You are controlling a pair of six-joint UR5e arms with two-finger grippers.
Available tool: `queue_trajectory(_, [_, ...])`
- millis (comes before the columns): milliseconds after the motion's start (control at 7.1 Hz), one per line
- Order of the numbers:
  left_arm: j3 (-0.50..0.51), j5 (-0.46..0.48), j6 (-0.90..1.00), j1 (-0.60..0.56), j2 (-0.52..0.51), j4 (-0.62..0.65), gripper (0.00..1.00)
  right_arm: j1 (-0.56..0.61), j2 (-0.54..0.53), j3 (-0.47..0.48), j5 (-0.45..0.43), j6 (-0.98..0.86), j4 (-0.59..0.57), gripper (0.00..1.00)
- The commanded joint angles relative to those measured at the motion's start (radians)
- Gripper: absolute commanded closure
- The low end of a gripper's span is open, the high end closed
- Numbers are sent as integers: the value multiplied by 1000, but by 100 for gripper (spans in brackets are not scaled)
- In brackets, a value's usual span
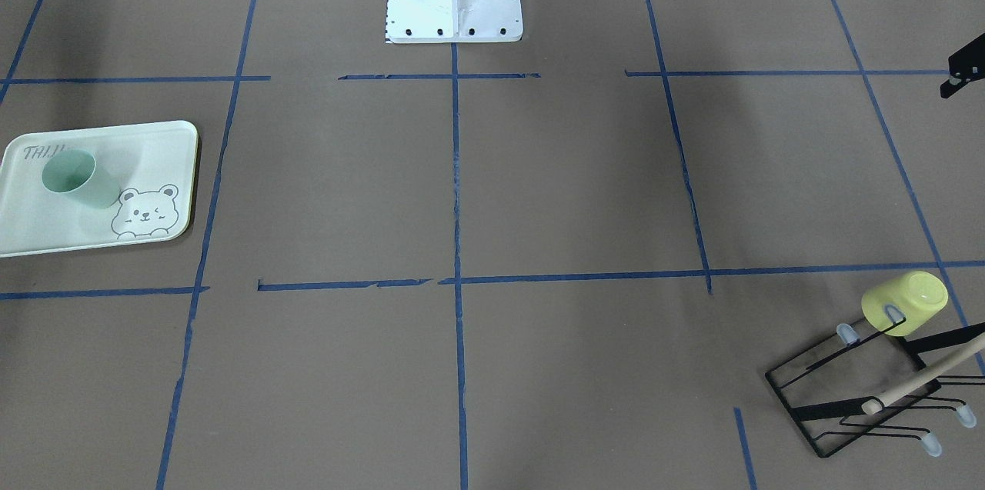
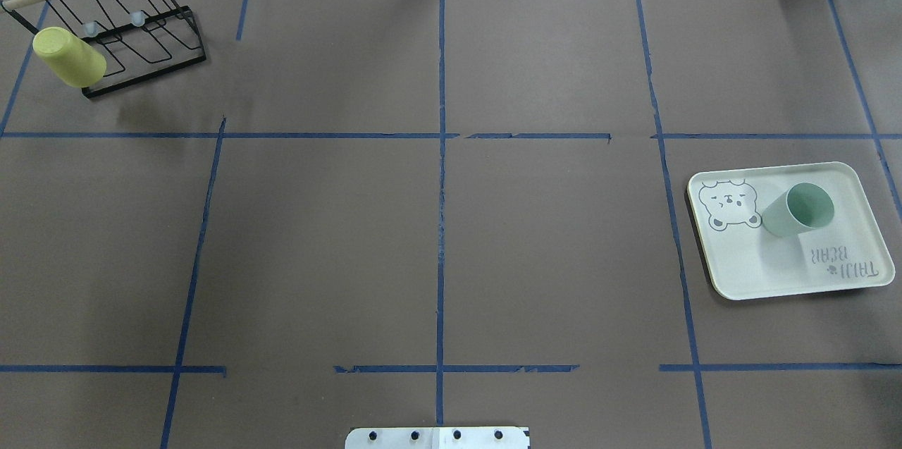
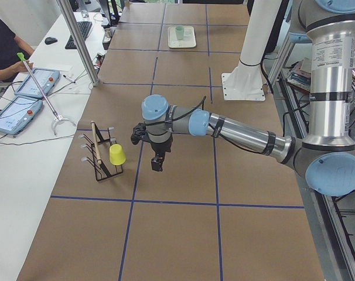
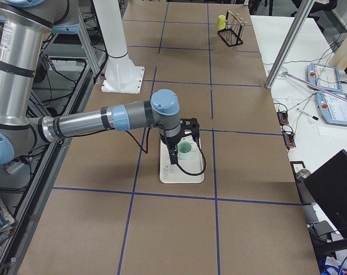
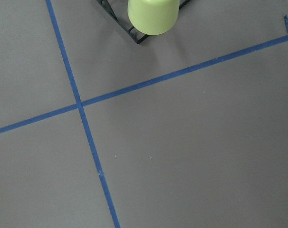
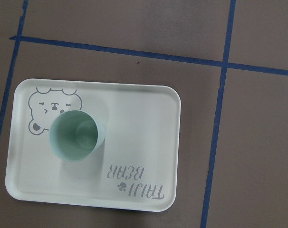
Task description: Left arm grabs green cup and hands to right arm on tray
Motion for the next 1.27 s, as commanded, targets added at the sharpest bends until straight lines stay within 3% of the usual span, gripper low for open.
queue_trajectory(0, [35, -12, 2, -2, 2, 4, 0, -1, -13, -4, -1, 6, -2, 0])
queue_trajectory(705, [15, -6, 3, -3, -3, -27, 0, -1, -11, -12, 8, -3, 1, 0])
queue_trajectory(1128, [61, 0, 3, -11, -4, -32, 0, -19, 94, -117, -1, -5, 6, 0])
